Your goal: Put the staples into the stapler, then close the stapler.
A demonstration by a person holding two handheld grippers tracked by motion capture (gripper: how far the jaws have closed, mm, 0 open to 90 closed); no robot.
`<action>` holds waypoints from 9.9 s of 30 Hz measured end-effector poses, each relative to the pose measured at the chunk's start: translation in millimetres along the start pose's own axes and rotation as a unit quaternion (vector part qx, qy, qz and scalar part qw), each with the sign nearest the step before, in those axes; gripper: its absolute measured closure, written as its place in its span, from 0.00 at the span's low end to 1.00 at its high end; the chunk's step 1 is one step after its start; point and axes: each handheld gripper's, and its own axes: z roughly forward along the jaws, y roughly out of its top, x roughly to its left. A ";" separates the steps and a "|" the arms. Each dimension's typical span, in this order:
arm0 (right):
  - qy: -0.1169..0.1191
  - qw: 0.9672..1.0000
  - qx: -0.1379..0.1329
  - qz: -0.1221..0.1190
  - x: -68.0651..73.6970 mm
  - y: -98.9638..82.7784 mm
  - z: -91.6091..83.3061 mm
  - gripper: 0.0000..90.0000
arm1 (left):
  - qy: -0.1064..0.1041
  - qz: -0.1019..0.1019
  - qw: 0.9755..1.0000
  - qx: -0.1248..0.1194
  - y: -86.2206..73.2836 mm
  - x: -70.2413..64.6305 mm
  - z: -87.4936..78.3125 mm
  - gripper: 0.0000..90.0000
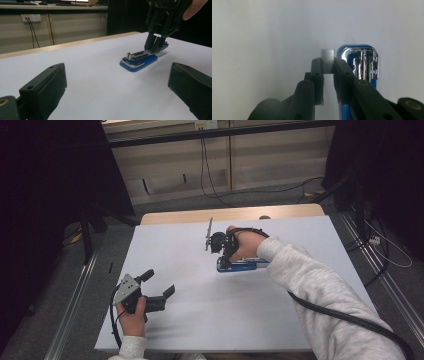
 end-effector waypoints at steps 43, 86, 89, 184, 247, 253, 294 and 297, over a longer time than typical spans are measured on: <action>-0.016 0.999 -0.010 0.029 -37.7 -5.0 -4.1 0.88 | -0.008 0.000 1.000 0.006 -0.7 -0.8 1.0 0.02; -0.015 1.000 -0.005 0.015 -44.7 -7.2 13.9 0.88 | -0.008 0.001 1.000 0.007 -0.8 -0.8 0.9 0.02; -0.013 1.000 -0.003 0.015 -43.7 -7.2 15.6 0.88 | -0.007 0.002 1.000 0.007 -0.8 -0.7 0.8 0.02; -0.143 0.917 -0.251 0.275 16.2 -191.4 -12.7 0.14 | -0.051 -0.042 0.992 0.105 6.4 -25.5 75.1 0.03; -0.200 0.893 -0.212 0.343 20.1 -239.0 24.4 1.00 | -0.025 -0.054 0.966 0.251 -3.0 -33.9 184.3 0.98; -0.194 0.894 -0.212 0.345 19.1 -240.6 27.1 1.00 | -0.021 -0.057 0.966 0.252 -3.6 -33.8 186.3 0.98; -0.188 0.884 -0.272 0.330 24.4 -220.5 16.9 0.74 | 0.005 -0.065 0.969 0.240 1.3 -29.9 177.8 0.63; -0.179 0.875 -0.289 0.345 30.1 -222.1 14.9 0.60 | 0.003 -0.069 0.972 0.226 8.5 -25.3 168.4 0.51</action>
